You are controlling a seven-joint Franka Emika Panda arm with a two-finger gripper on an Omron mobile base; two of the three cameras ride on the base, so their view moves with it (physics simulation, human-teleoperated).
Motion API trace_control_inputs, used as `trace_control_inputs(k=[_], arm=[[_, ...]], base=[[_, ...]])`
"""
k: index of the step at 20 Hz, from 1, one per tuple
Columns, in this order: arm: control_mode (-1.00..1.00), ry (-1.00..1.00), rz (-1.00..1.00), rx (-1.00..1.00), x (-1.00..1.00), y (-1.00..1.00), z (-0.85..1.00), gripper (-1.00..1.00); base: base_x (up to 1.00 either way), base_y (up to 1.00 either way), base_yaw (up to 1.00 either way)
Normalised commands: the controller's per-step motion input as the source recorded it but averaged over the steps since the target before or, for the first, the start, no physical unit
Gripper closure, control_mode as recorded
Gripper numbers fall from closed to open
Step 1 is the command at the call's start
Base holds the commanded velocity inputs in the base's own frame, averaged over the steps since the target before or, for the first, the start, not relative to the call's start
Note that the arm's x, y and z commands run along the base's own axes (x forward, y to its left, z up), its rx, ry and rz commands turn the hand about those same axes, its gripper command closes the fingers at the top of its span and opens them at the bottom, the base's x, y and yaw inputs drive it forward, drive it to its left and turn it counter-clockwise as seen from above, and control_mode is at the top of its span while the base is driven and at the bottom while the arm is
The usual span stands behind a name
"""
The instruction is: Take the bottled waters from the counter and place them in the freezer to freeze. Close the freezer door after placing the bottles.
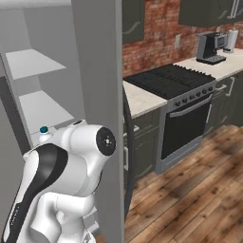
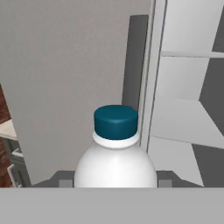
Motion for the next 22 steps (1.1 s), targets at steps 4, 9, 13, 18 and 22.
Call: trace_control_inputs(k=[4, 9, 13, 18, 22], arm=[[1.0, 0.0, 0.0, 0.0, 0.0, 0.0, 0.0, 1.0], [1.0, 0.0, 0.0, 0.0, 0.0, 0.0, 0.0, 1.0], [1.0, 0.0, 0.0, 0.0, 0.0, 0.0, 0.0, 1.0], [1.0, 0.0, 0.0, 0.0, 0.0, 0.0, 0.0, 1.0], [1.0, 0.0, 0.0, 0.0, 0.0, 0.0, 0.0, 1.0]], base=[[0.44, 0.32, -0.18], [0.39, 0.23, -0.1], [0.49, 0.07, -0.04], [0.51, 0.14, -0.01], [0.59, 0.04, 0.03]])
